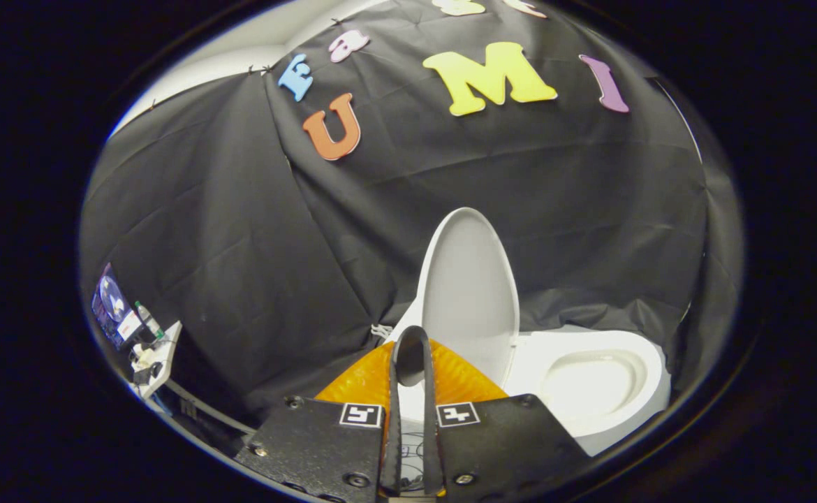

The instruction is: Open the toilet lid.

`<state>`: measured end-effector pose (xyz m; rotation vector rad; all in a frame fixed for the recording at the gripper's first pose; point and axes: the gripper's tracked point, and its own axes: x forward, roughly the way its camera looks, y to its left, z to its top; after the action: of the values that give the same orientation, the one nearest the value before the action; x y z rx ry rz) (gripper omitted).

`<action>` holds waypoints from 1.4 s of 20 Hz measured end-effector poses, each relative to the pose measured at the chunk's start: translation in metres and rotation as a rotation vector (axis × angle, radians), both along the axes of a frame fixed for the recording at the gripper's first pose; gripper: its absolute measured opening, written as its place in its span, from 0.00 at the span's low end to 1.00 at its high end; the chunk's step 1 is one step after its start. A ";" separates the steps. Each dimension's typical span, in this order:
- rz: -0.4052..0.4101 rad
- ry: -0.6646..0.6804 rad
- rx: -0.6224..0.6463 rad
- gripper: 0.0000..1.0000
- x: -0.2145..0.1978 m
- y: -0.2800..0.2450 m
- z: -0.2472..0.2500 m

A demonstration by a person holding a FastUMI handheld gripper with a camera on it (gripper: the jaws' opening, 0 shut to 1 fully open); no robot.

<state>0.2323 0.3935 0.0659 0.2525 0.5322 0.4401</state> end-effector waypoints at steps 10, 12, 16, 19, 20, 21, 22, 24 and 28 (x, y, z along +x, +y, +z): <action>0.061 -0.015 -0.032 0.15 0.008 0.036 -0.006; 0.078 -0.031 -0.057 0.16 0.007 0.042 -0.008; 0.096 -0.040 -0.072 0.16 0.010 0.048 -0.010; 0.091 -0.057 -0.088 0.16 0.009 0.043 -0.008; 0.089 -0.070 -0.099 0.17 0.009 0.040 -0.008; 0.087 -0.081 -0.109 0.17 0.009 0.037 -0.008; 0.091 -0.088 -0.114 0.18 0.007 0.035 -0.007; 0.123 -0.077 -0.094 0.25 0.001 0.036 -0.008; 0.140 -0.062 -0.063 0.47 -0.009 0.023 -0.008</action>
<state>0.2230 0.4163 0.0579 0.1411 0.5038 0.5641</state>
